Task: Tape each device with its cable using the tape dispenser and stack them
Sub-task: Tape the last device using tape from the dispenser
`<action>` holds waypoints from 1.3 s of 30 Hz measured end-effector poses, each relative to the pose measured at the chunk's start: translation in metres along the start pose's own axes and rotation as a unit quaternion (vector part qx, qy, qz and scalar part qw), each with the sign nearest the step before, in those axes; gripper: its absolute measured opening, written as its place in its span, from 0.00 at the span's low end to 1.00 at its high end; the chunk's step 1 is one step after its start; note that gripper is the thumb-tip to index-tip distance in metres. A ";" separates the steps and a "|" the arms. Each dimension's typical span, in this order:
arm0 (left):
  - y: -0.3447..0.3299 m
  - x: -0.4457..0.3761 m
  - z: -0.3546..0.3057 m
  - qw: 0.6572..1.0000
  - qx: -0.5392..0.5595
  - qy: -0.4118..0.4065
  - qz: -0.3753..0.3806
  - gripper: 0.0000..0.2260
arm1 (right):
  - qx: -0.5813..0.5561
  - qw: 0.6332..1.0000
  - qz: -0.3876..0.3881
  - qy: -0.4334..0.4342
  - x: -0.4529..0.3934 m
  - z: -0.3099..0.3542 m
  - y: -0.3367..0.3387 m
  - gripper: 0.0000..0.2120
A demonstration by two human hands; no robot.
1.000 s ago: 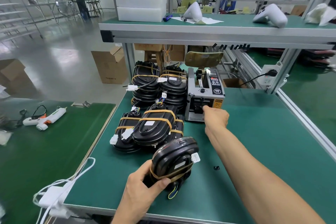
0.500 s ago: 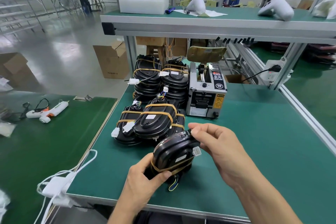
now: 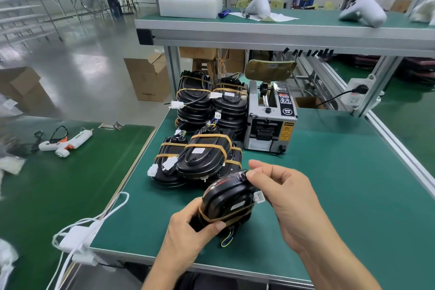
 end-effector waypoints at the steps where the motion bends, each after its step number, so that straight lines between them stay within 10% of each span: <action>1: 0.000 0.000 -0.001 1.000 0.002 0.000 0.000 0.23 | -0.003 1.000 -0.004 -0.001 0.000 -0.001 0.000 0.08; 39: 0.001 0.001 0.001 1.000 -0.011 -0.004 0.000 0.25 | 0.007 0.997 -0.073 0.031 0.010 -0.002 0.000 0.11</action>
Point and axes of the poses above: each hand's wrist, its own x-axis away from the middle knuckle, its own y-axis out of the back of the hand, z = x × y, the point moved 7 cm from there along -x, towards the middle knuckle, and after that the axes turned 6 degrees about x, right-handed, at the moved point
